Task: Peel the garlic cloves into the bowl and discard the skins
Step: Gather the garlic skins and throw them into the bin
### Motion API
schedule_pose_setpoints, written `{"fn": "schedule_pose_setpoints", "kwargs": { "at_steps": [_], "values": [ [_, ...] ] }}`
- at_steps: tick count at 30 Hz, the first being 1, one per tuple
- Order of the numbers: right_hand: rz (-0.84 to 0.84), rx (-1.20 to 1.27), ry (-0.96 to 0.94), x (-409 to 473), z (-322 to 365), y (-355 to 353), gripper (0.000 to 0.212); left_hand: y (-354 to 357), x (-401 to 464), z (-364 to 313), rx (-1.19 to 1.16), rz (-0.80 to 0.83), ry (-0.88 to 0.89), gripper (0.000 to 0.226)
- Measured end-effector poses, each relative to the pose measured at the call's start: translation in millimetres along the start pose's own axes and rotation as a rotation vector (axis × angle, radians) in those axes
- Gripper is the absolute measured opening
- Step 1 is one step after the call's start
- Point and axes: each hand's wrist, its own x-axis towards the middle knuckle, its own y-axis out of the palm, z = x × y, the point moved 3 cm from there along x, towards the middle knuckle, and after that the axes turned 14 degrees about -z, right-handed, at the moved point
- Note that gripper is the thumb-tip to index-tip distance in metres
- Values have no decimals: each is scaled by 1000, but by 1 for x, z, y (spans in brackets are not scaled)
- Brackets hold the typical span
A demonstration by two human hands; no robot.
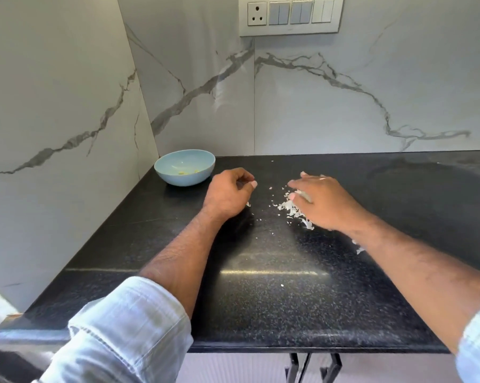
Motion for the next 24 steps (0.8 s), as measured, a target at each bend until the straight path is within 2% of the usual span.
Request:
{"fn": "schedule_pose_setpoints", "kwargs": {
  "at_steps": [2,4,6,9,15,17,19,22,24],
  "values": [
    [-10,162,174,-14,-19,-17,76,11,-6,-10,-12,59,-8,30],
    [108,194,321,-36,-32,-27,110,24,-12,-18,72,143,-15,53],
    [272,210,417,-59,-31,-33,131,32,-18,-21,132,214,-59,68],
    [335,51,345,-73,-15,-27,138,39,-27,-29,-3,269,-143,79],
    [288,31,262,-41,8,-1,142,50,-29,-40,-649,441,-406,87],
    [275,55,244,-29,14,6,141,41,-18,-34,-780,377,-482,82],
    [282,111,218,-16,18,14,140,29,-3,-23,-806,218,-531,79],
    [242,207,204,-5,12,23,147,11,10,-8,-757,-3,-582,74],
    [227,283,157,7,12,35,143,0,16,1,-704,-96,-581,73]
  ]
}}
